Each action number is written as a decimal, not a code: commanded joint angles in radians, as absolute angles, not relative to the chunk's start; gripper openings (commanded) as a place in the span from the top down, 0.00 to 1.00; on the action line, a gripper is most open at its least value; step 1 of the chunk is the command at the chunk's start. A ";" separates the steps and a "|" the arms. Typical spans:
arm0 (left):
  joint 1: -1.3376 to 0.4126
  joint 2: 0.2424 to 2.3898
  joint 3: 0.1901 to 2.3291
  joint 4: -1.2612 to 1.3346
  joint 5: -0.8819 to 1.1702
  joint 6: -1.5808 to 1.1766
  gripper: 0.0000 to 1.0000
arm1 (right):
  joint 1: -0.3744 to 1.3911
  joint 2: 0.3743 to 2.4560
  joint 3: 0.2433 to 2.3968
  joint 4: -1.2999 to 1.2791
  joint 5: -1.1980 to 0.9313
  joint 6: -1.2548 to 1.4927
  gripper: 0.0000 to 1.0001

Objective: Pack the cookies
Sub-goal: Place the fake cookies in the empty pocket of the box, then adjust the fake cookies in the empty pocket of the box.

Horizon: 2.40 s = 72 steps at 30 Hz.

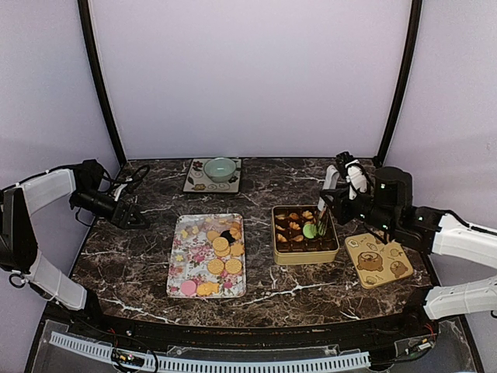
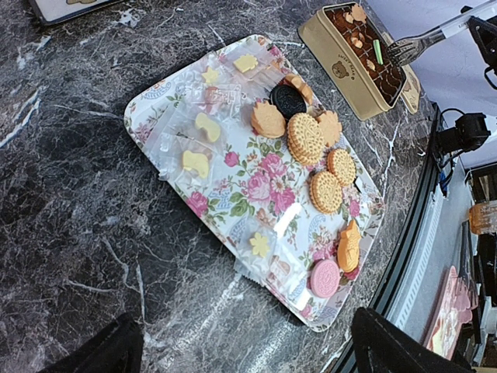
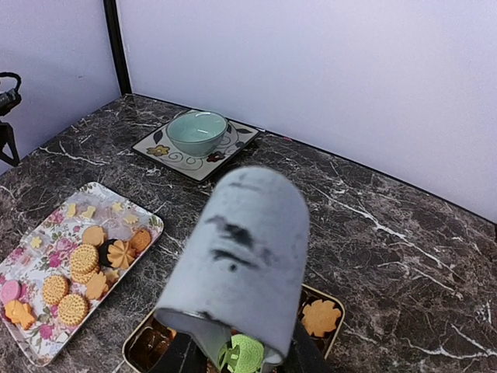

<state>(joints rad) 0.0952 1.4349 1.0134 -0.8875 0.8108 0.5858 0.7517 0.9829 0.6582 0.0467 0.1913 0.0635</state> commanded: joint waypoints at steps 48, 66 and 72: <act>0.092 1.431 1.029 -0.906 0.824 0.597 0.04 | 1.052 1.281 0.789 0.257 0.675 0.008 0.67; 0.093 1.433 1.028 -0.908 0.824 0.601 0.04 | 1.056 1.340 0.796 0.248 0.803 -0.023 0.70; 0.092 1.432 1.028 -0.910 0.825 0.600 0.04 | 1.056 1.248 0.781 0.252 0.808 -0.026 0.71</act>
